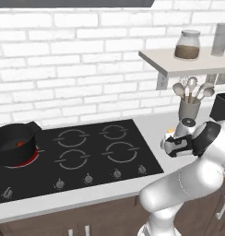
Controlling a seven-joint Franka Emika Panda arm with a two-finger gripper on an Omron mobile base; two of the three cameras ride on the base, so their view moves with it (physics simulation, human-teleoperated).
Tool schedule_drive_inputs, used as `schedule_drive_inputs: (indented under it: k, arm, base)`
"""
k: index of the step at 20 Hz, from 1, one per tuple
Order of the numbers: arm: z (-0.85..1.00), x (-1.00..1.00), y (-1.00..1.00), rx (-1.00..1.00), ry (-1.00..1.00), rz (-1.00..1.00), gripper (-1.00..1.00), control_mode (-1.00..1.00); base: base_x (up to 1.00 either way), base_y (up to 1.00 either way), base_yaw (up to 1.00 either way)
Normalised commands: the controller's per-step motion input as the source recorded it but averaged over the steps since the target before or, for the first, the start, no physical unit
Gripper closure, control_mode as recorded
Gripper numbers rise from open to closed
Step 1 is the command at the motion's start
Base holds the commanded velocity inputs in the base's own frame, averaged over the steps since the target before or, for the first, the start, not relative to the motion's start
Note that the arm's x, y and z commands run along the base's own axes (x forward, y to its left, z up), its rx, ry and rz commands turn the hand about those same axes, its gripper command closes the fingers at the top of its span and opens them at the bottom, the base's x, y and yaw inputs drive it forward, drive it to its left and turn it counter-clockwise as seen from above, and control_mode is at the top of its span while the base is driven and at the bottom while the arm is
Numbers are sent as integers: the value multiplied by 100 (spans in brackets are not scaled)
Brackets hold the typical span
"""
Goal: Put the tomato and avocado in the pot. Retrieve the spatula and lightly stir the vegetables in the pot.
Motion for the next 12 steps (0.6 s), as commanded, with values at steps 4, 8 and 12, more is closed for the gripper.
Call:
schedule_drive_inputs:
  k: [4, 8, 12]
  arm:
    - [-39, -34, 0, 0, 0, 0, 100, -100]
    - [-8, -47, 0, -1, -1, 0, 100, -100]
    - [3, -17, 0, -3, 0, 0, 100, -100]
  base:
    - [0, 0, 0]
    - [0, 0, 0]
    - [0, 0, 0]
